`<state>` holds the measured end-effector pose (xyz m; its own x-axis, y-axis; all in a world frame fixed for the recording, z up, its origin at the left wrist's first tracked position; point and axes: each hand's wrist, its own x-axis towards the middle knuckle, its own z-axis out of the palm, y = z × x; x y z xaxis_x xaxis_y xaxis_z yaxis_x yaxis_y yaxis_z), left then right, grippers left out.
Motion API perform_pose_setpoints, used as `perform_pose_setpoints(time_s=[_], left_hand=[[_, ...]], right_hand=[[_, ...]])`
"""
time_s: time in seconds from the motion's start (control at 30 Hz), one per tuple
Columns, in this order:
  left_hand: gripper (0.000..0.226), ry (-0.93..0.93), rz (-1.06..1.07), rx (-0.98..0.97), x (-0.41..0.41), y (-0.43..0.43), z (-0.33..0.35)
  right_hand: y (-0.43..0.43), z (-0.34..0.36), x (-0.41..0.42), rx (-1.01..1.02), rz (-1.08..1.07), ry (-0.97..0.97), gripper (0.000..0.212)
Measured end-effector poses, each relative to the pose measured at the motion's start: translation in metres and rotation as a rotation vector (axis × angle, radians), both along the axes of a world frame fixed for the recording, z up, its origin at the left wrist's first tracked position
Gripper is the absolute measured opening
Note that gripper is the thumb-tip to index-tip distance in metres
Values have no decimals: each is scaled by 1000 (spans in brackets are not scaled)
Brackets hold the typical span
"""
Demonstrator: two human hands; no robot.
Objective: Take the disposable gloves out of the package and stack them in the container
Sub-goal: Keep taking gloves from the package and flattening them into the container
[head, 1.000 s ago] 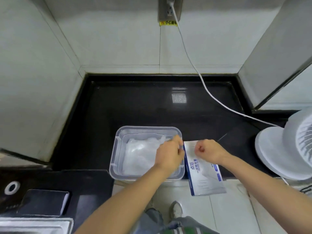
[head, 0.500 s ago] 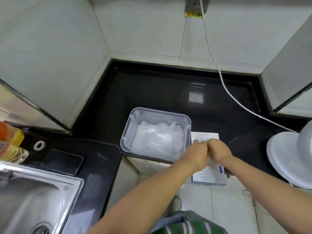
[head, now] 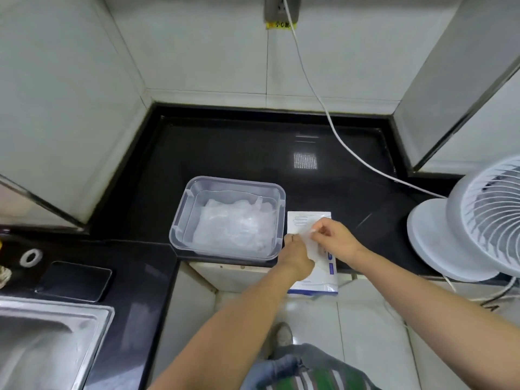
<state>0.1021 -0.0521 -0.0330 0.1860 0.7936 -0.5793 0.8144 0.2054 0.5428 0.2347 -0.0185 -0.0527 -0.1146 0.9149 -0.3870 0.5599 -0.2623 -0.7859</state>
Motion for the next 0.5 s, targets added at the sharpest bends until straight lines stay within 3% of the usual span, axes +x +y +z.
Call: perform_pose_setpoints(time_s=[0.17, 0.33, 0.5], left_hand=[[61, -13, 10, 8, -1, -2, -7], [64, 26, -94, -13, -5, -5, -10], [40, 15, -62, 60, -2, -1, -8]], right_hand=[[2, 2, 2, -28, 95, -191, 21], [12, 32, -2, 176, -275, 226, 21], [19, 45, -3, 113, -287, 365, 22]])
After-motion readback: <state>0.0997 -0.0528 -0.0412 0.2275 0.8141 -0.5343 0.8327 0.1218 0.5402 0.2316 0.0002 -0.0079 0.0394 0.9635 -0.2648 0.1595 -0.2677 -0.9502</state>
